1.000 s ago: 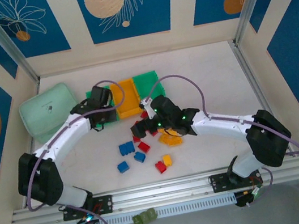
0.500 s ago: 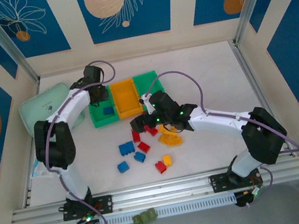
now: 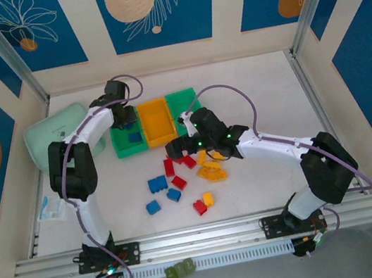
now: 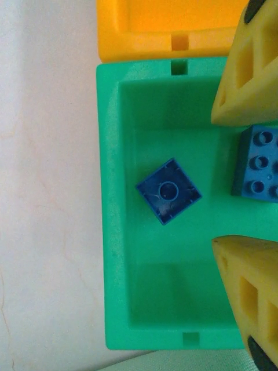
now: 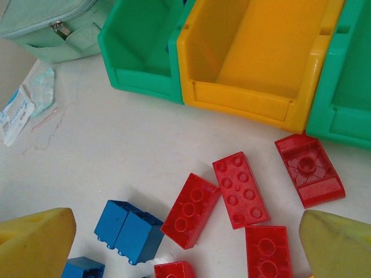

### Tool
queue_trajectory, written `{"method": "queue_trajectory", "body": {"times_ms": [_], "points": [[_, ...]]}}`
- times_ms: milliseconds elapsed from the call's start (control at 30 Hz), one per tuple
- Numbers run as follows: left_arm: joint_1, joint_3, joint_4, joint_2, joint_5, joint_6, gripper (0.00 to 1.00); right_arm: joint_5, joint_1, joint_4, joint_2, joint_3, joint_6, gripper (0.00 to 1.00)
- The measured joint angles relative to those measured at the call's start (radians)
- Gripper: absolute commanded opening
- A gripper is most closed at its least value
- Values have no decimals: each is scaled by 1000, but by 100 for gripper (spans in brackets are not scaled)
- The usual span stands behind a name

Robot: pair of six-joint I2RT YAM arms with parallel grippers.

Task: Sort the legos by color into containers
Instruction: Place the lego in the container, then pick up the lego from the middle-left of the table.

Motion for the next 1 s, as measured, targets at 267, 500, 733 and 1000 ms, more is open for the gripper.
{"method": "queue_trajectory", "body": {"times_ms": [267,500,733,1000], "points": [[0,-116,2,-161,95,1,57,-15,0,-16,-16,-14,11,99],[-14,-321,4,-377,184,0,60,-19,9,-64,-68,-40,27,99],[-107,-522,-53,-551,213,-14,63,-12,72,-96,-84,-92,65,99],[-265,-640,-117,-650,210,-80,64,28,160,-119,-84,-116,116,99]]}}
